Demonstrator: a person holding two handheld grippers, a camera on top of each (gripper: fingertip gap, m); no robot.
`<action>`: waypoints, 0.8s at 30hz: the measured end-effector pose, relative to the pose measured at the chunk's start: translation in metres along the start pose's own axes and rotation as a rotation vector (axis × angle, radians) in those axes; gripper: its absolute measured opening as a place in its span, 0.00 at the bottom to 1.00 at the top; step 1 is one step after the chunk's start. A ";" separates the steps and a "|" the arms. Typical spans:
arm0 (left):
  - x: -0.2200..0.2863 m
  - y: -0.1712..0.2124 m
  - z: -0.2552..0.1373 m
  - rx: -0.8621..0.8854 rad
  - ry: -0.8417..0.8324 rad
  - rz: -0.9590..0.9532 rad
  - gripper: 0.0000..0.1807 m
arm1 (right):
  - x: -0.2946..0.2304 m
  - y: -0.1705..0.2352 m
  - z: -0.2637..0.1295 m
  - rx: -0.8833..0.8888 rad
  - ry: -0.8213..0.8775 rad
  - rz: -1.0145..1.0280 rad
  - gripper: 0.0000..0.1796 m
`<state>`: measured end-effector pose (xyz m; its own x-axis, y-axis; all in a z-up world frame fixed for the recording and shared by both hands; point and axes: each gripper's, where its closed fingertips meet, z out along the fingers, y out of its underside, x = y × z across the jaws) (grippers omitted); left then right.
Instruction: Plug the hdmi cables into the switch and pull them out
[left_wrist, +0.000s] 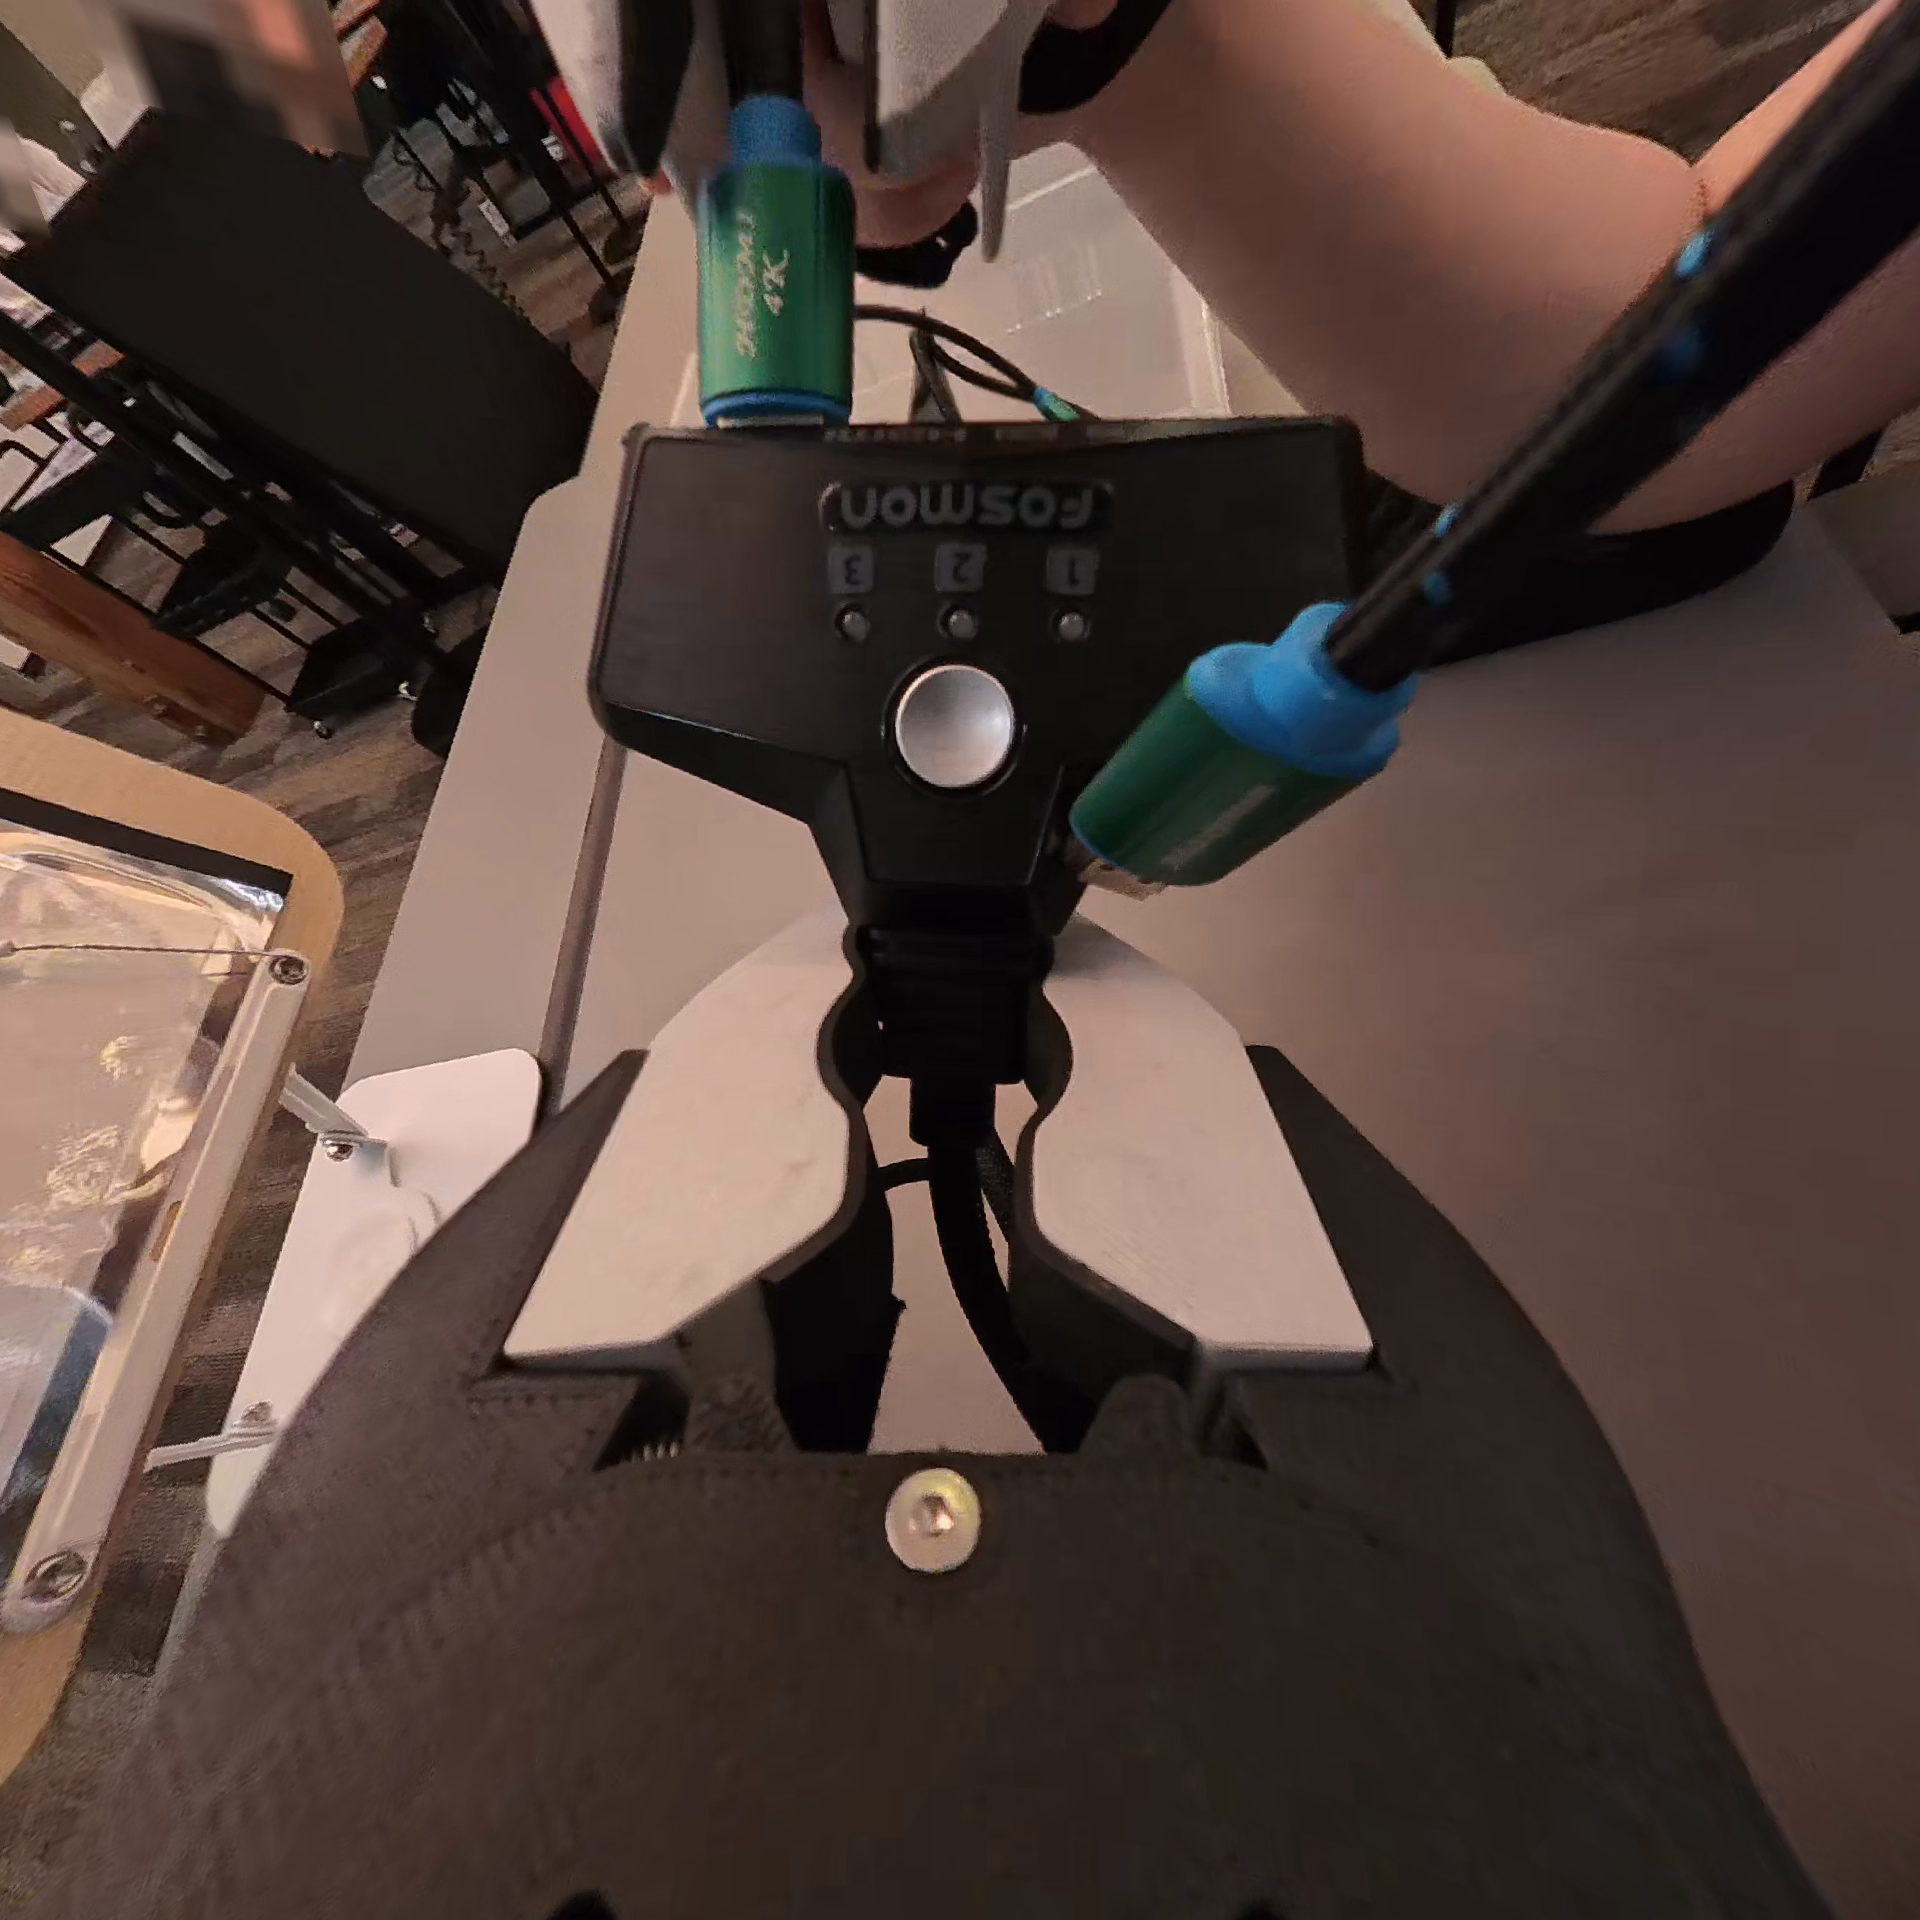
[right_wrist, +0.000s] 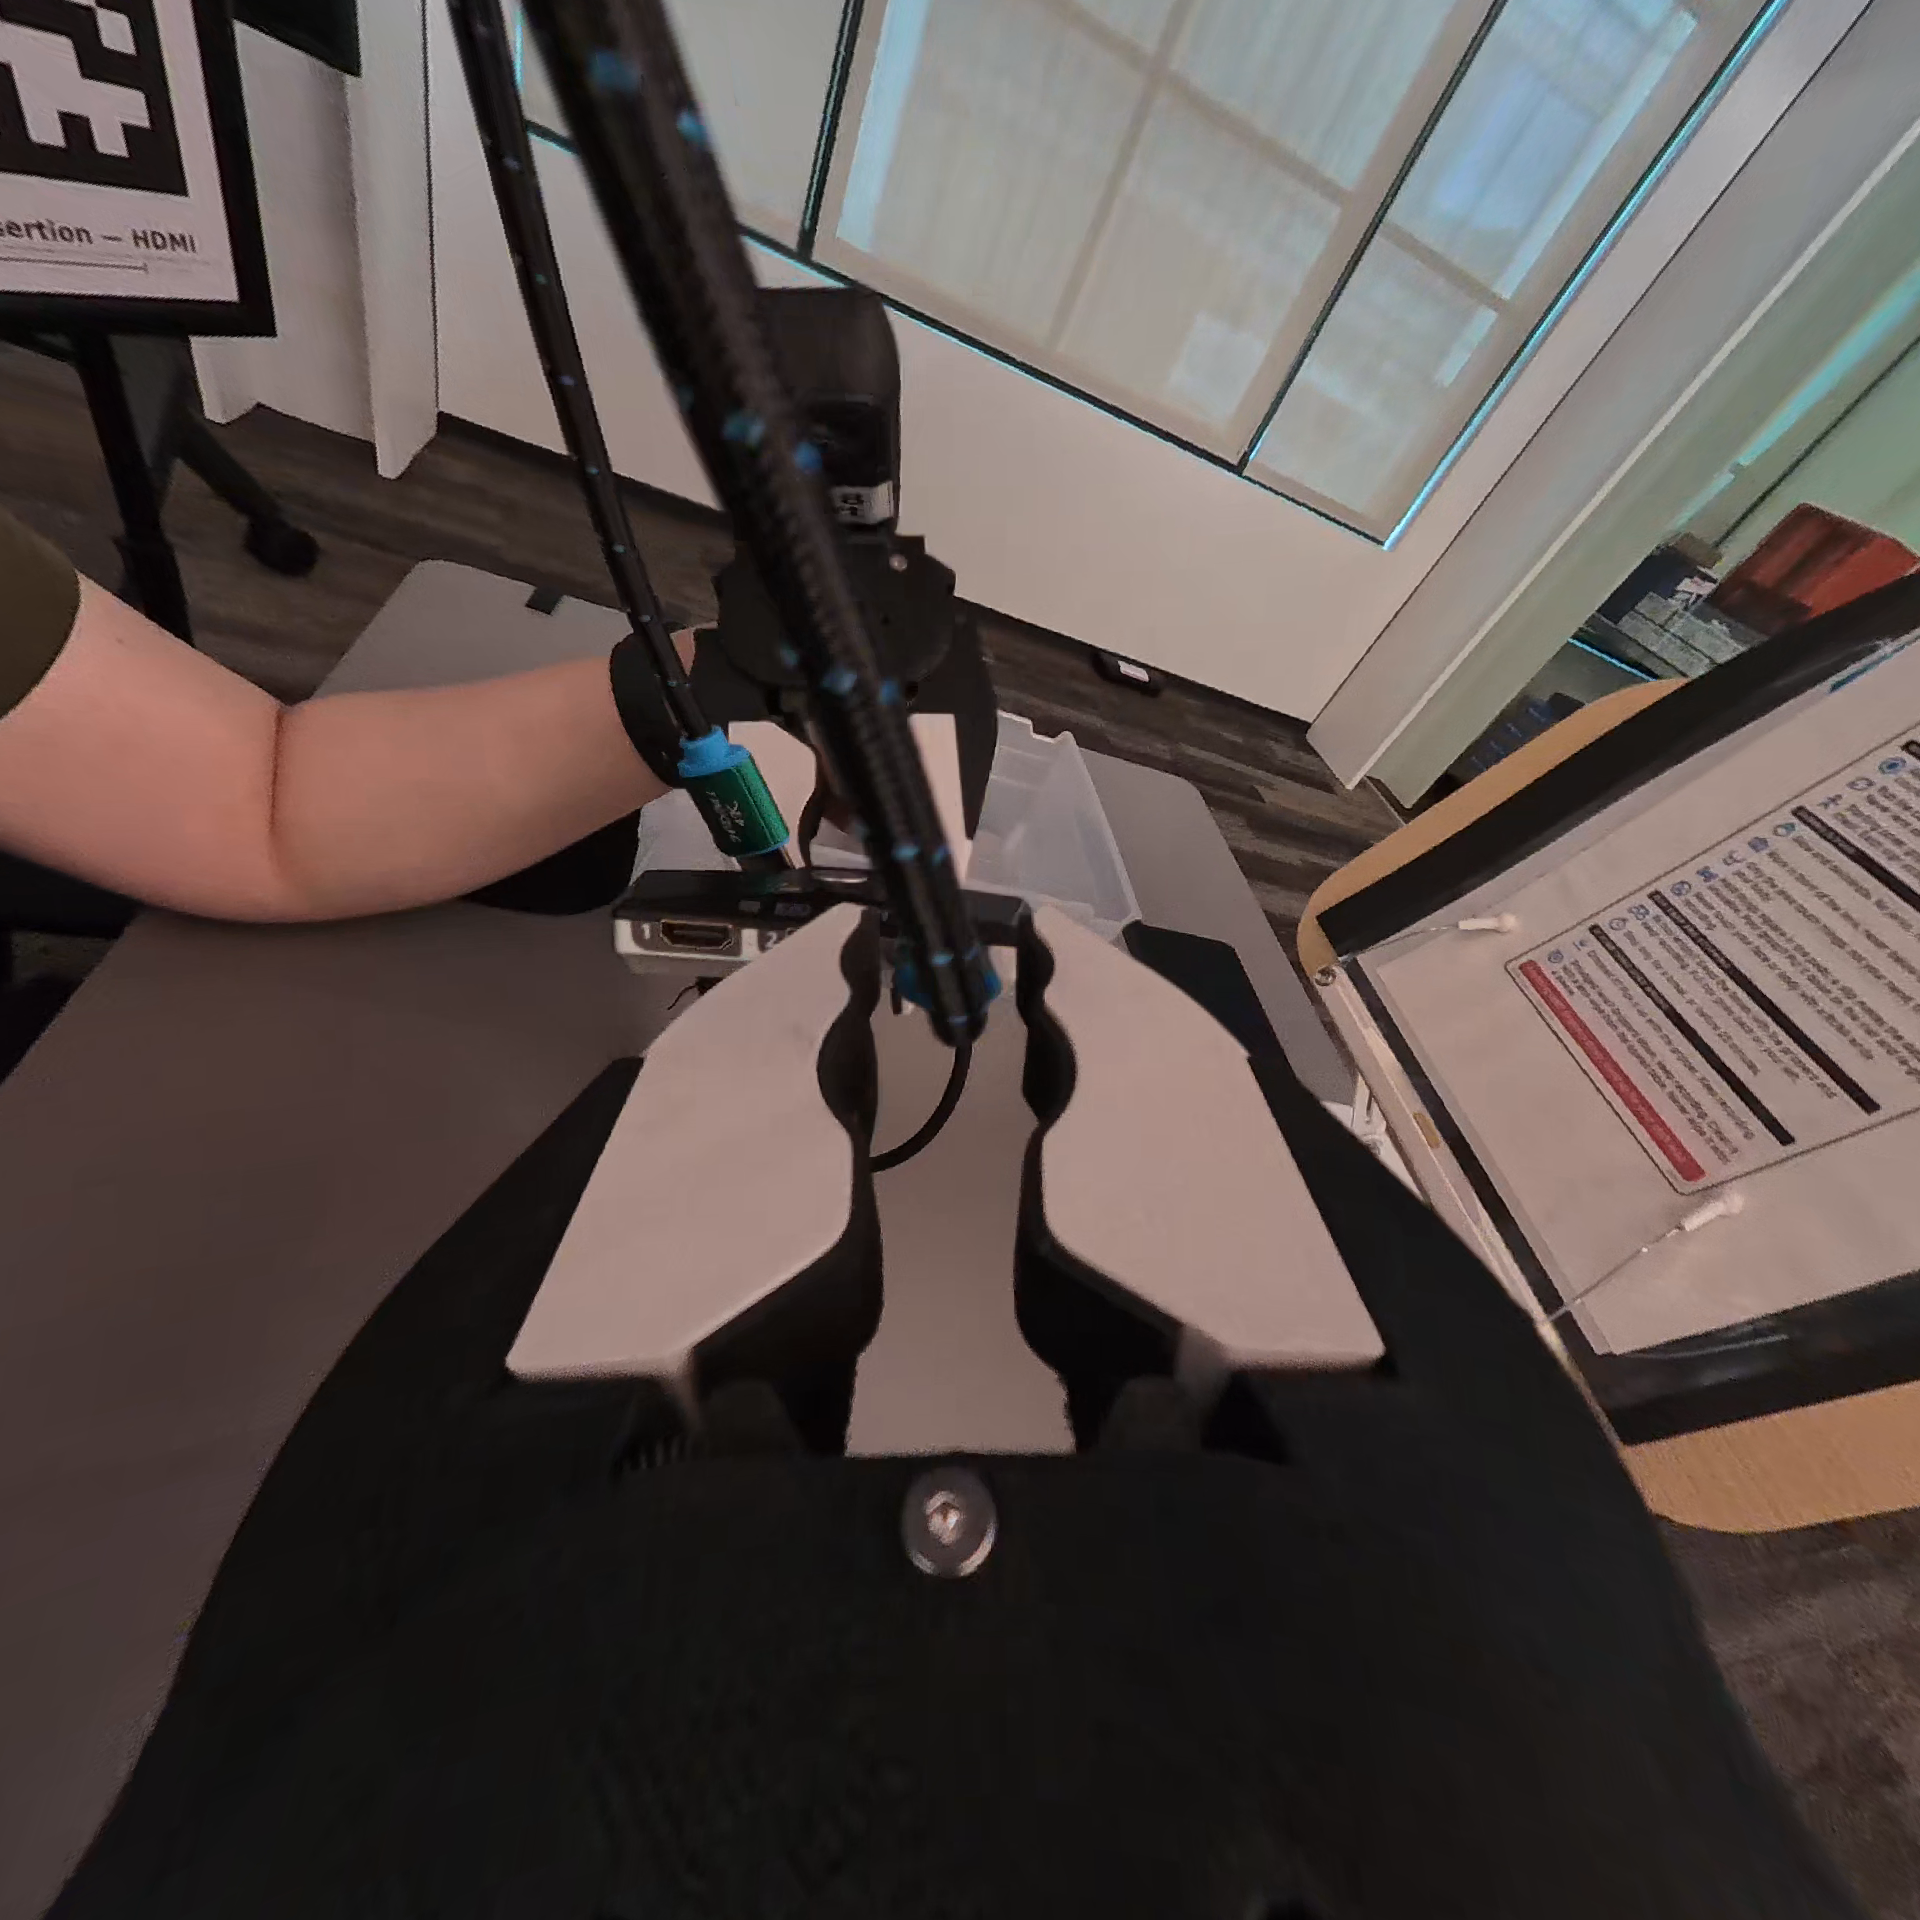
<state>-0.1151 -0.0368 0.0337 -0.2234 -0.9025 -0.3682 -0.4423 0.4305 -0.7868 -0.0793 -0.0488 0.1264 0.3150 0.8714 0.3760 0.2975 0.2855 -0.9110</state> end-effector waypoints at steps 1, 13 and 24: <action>0.001 0.001 0.002 -0.003 0.007 0.000 0.12 | 0.002 0.003 -0.001 -0.016 0.007 0.006 0.14; 0.005 0.003 0.008 -0.044 0.002 0.014 0.12 | 0.000 0.017 -0.004 -0.132 0.042 0.026 0.16; 0.003 0.004 0.006 -0.056 -0.010 0.012 0.12 | -0.005 0.026 0.002 -0.192 0.009 0.046 0.12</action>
<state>-0.1121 -0.0380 0.0266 -0.2209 -0.8970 -0.3827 -0.4877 0.4415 -0.7532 -0.0751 -0.0446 0.1002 0.3405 0.8778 0.3370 0.4485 0.1634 -0.8787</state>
